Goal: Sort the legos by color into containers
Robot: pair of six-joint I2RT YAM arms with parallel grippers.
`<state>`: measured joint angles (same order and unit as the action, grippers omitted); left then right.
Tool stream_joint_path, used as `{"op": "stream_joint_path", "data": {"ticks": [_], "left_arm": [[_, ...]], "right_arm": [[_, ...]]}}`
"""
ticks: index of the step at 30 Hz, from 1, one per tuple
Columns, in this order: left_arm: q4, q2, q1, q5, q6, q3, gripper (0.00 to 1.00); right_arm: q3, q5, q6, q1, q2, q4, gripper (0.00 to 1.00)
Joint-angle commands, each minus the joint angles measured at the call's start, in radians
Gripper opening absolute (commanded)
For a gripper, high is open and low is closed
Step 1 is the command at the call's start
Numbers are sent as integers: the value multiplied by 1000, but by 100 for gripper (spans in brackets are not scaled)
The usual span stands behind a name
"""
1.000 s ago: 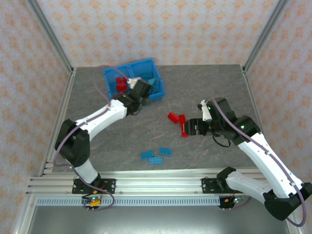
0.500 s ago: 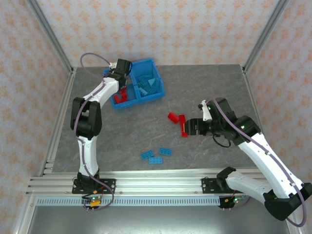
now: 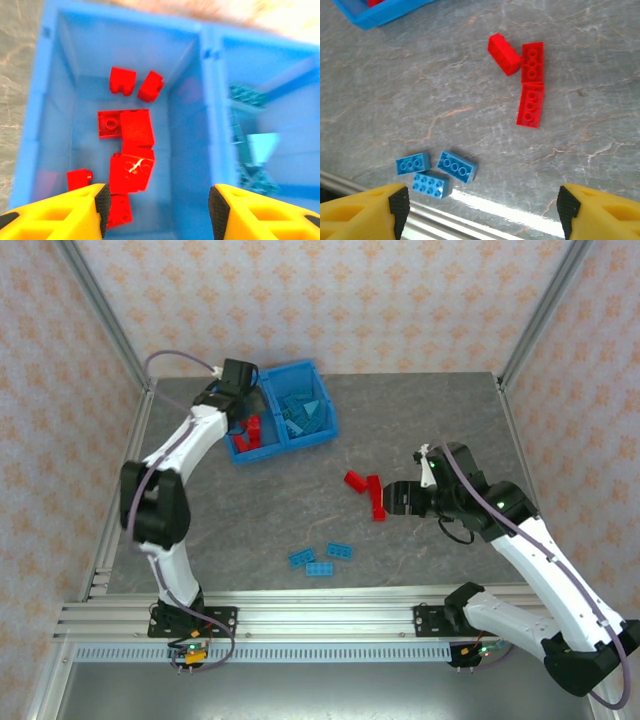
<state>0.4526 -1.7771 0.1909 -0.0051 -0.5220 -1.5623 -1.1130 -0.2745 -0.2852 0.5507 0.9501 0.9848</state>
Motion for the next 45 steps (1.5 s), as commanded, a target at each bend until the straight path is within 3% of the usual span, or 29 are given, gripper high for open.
{"op": "stream_joint_path", "data": {"ticks": [1, 6, 13, 20, 23, 31, 36, 39, 42, 45], "left_arm": [[-51, 232, 46, 107, 50, 70, 60], [48, 486, 218, 258, 378, 168, 71], [276, 725, 488, 443, 831, 385, 87], [313, 820, 597, 541, 892, 591, 93], [299, 836, 604, 558, 889, 631, 99], [287, 849, 605, 591, 1004, 644, 100], [238, 900, 604, 539, 1001, 653, 100], [152, 982, 605, 399, 946, 665, 100], [96, 1070, 605, 101, 808, 649, 100], [176, 1123, 603, -200, 654, 572, 100]], "right_arm": [[56, 103, -41, -1, 51, -74, 79], [137, 115, -46, -1, 182, -224, 80], [115, 151, -26, -8, 514, -336, 78], [76, 134, -63, -25, 734, -419, 69], [74, 106, -75, -34, 781, -448, 57], [82, 109, -73, -38, 725, -430, 28], [94, 113, -81, -6, 492, -438, 25], [46, 128, -74, 82, 401, -438, 25], [-55, 150, -49, 209, 419, -460, 25], [-202, 155, -5, 313, 538, -498, 26]]}}
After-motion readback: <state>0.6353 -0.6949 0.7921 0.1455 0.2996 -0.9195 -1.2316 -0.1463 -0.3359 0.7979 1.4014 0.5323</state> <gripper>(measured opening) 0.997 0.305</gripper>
